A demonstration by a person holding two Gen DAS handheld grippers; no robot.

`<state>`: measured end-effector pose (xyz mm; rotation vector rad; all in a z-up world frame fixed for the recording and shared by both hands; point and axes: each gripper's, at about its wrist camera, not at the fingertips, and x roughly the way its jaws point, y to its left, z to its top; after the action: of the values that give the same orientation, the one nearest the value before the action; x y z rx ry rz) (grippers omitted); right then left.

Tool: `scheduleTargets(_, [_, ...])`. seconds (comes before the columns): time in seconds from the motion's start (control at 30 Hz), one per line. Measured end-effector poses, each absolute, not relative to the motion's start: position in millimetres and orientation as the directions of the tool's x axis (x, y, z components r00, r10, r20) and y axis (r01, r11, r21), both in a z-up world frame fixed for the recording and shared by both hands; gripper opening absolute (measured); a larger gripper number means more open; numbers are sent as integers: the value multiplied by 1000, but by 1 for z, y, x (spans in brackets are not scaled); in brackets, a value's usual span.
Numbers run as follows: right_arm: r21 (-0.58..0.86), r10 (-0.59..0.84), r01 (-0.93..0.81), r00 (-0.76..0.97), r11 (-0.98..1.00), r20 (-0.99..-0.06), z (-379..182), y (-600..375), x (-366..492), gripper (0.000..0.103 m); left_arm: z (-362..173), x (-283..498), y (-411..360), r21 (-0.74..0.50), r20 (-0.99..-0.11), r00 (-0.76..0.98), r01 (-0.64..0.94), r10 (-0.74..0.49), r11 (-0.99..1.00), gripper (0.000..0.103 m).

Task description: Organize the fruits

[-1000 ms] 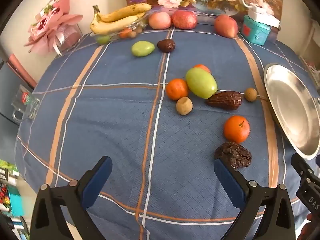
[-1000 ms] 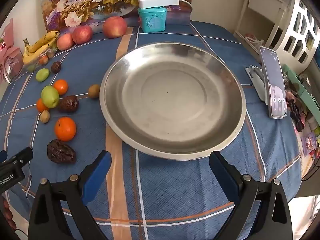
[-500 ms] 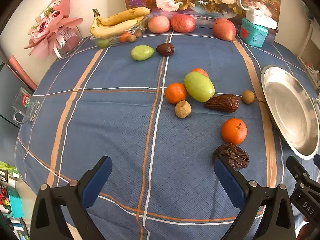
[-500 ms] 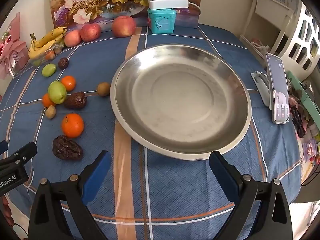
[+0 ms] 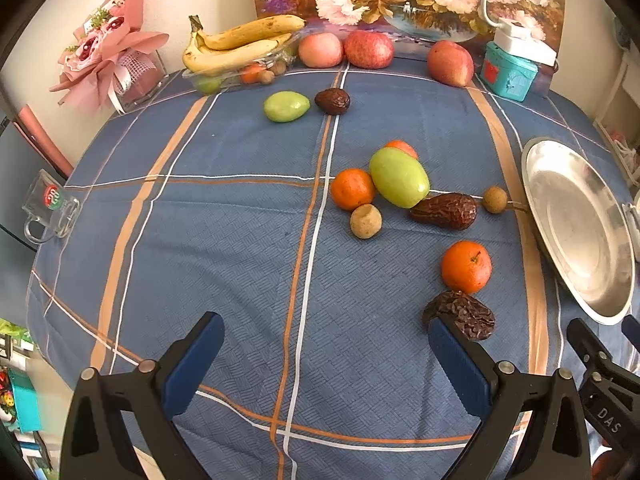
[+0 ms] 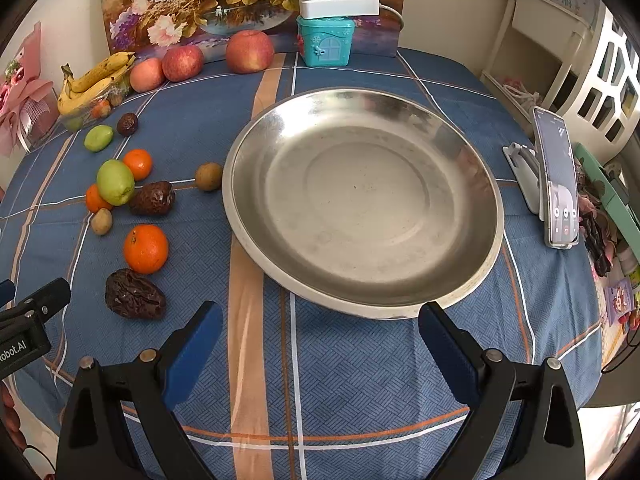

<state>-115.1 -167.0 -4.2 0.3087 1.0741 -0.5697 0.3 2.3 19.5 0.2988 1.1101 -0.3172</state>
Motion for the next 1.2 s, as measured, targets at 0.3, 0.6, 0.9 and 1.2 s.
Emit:
scheduleTargets(0.3, [-36,-287,575,353,817,-890,-5,-167,-115,98,20,1,2,65,-908,406,387,-106,920,103])
scheduleTargets(0.6, [-38,-289,575,352,817,-890,-5,-166,-115,98,19,1,5,63,-908,405,382,-105,922,103])
scheduleTargets(0.9, [-39,-289,575,351,818,-891,-5,-166,-115,98,19,1,6,57,-908,404,384,-112,922,103])
scheduleTargets(1.2, [-41,-289,574,349,818,-891,-5,-167,-115,98,20,1,7,32,-910,393,387,-133,922,103])
